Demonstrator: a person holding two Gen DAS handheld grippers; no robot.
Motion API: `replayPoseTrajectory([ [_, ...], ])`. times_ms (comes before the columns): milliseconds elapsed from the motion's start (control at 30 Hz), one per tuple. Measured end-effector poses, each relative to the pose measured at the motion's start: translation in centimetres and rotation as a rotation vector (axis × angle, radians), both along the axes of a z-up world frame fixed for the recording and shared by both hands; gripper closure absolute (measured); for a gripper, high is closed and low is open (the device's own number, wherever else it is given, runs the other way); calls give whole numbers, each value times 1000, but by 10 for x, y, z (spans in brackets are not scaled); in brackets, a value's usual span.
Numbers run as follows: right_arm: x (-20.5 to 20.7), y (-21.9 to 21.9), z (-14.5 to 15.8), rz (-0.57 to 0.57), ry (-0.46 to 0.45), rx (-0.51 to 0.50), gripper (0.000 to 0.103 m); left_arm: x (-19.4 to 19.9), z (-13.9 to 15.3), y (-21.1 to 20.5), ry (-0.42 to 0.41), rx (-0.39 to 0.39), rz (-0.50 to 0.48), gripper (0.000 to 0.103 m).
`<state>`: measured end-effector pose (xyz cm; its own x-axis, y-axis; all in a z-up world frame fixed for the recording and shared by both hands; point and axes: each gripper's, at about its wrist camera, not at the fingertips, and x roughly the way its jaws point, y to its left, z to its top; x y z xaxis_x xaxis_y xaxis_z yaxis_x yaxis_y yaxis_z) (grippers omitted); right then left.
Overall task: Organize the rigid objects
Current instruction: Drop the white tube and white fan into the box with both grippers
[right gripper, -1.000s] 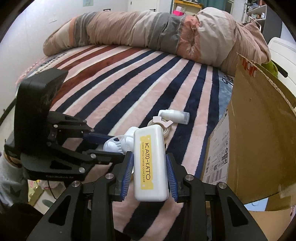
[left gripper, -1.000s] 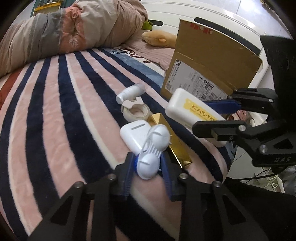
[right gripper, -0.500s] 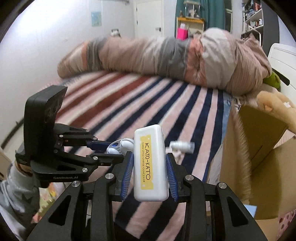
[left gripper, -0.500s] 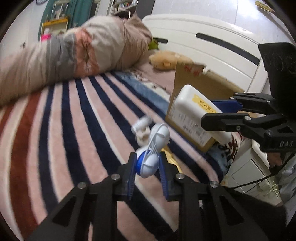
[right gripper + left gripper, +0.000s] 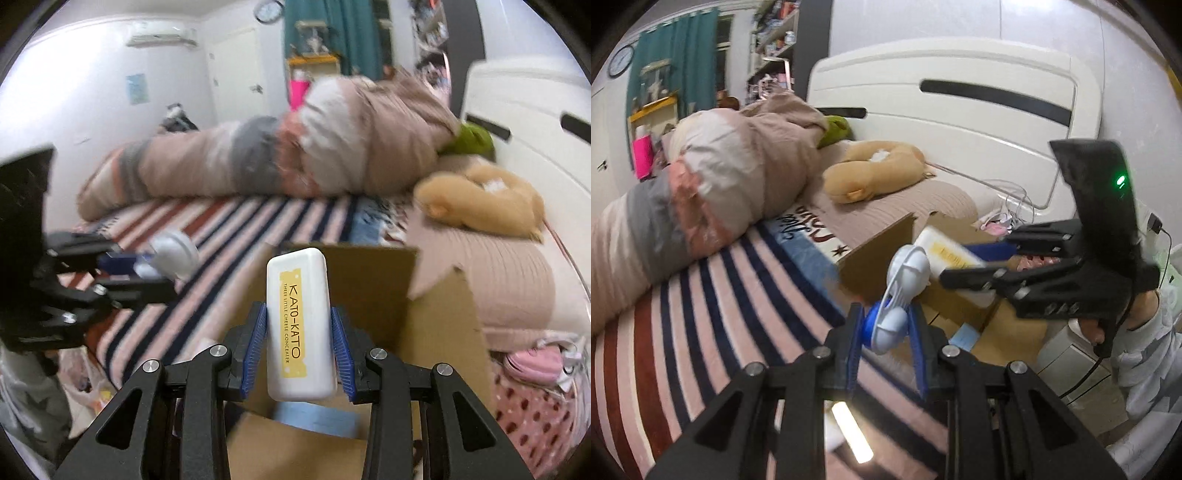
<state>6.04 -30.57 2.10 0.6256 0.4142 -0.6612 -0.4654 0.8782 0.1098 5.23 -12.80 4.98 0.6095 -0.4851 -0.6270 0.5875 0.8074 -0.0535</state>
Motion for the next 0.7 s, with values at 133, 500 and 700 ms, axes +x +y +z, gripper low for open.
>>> replayPoseTrajectory([
  [133, 29, -18, -18, -32, 43, -53, 71, 26, -2, -41, 59, 51, -38, 82],
  [500, 36, -39, -40, -38, 45, -112, 70, 62, -36, -95, 154, 229, -54, 82],
  [700, 33, -39, -44, -38, 51, -111, 70, 69, -53, -102, 185, 258, -52, 68],
])
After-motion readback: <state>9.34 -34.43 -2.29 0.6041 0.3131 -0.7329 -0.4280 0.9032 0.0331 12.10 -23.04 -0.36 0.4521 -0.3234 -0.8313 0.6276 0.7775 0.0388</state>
